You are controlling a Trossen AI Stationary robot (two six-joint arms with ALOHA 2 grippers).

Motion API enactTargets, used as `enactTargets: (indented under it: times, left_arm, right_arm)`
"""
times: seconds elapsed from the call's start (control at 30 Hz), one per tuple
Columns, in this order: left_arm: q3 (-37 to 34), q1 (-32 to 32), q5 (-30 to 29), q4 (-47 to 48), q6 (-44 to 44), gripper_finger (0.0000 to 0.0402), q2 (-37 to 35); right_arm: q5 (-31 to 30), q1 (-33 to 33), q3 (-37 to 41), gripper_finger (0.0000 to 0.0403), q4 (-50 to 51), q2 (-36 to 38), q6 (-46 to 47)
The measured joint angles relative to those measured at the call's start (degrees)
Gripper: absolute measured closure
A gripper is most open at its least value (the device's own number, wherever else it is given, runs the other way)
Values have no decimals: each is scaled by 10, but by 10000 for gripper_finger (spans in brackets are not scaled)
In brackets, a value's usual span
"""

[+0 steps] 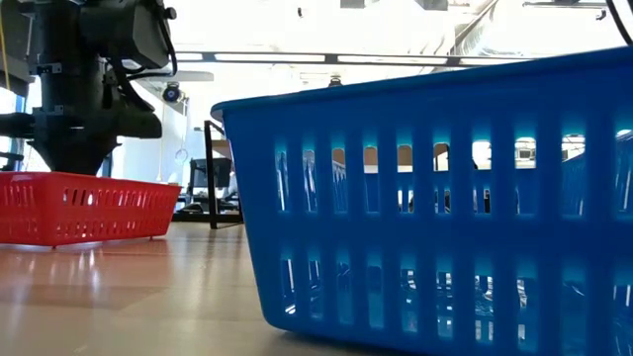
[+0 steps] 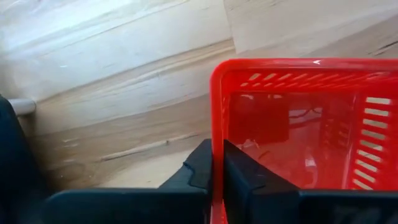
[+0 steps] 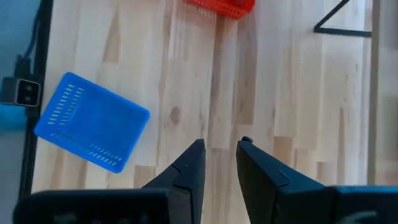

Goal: Stack baskets on shelf by color
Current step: Stack the top red bin on top of the other red bin on the shelf

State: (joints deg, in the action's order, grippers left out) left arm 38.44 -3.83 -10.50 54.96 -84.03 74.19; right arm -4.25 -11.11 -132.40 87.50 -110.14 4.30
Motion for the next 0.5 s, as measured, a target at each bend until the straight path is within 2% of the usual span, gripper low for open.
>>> enactTargets:
  times: [0.13,0.3,0.5]
  left_arm:
    - [0,0,0,-9,0,390,0]
    - [4,0,0,-34,1,398,0]
    - [49,0,-18,-38,2,398,1]
  right_arm:
    - [4,-7,0,324,-11,0,4]
    - [41,-10,0,324,-47,0,3]
    - [66,-10,0,324,-61,0,-11]
